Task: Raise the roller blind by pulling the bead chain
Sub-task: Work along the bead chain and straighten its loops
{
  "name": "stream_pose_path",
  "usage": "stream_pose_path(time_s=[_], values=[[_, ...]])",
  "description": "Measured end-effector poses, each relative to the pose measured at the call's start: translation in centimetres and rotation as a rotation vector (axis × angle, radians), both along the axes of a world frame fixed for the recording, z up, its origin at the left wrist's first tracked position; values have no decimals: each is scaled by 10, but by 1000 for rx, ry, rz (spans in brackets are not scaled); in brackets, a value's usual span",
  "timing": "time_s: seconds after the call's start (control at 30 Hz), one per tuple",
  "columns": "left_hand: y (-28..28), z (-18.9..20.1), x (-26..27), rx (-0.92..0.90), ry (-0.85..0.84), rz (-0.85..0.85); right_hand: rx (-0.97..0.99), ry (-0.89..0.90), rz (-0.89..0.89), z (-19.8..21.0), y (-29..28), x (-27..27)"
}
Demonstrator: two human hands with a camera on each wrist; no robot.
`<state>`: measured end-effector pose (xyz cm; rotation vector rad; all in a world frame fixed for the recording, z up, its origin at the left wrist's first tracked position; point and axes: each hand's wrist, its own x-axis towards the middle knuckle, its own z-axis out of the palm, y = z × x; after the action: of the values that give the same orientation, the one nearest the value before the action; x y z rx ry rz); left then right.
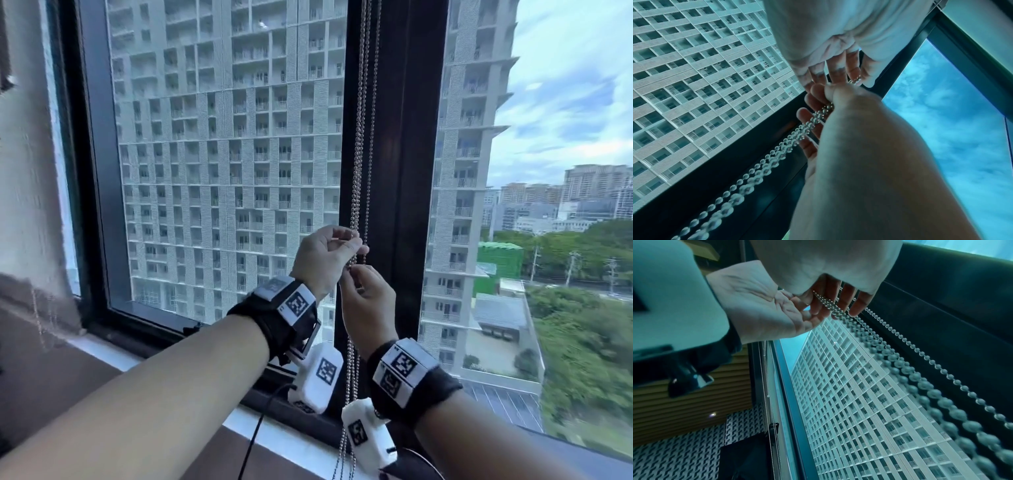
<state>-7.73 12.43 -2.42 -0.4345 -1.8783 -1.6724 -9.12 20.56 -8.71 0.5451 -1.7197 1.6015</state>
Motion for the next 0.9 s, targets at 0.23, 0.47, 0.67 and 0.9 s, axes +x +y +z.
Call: stream_pose_path(time_s=[0.23,0.47,0.67,0.9], values=[[-10,6,5,95,-7,-35,-84,-117,276,-7,5,-1],[-26,6,16,163,-59,-144,-112,-254,466,2,20,5],[-38,8,30,118,-106,-268,-172,-455,522,24,27,1],[-38,10,43,-3,-112,-213,-243,-435,592,76,30,12]])
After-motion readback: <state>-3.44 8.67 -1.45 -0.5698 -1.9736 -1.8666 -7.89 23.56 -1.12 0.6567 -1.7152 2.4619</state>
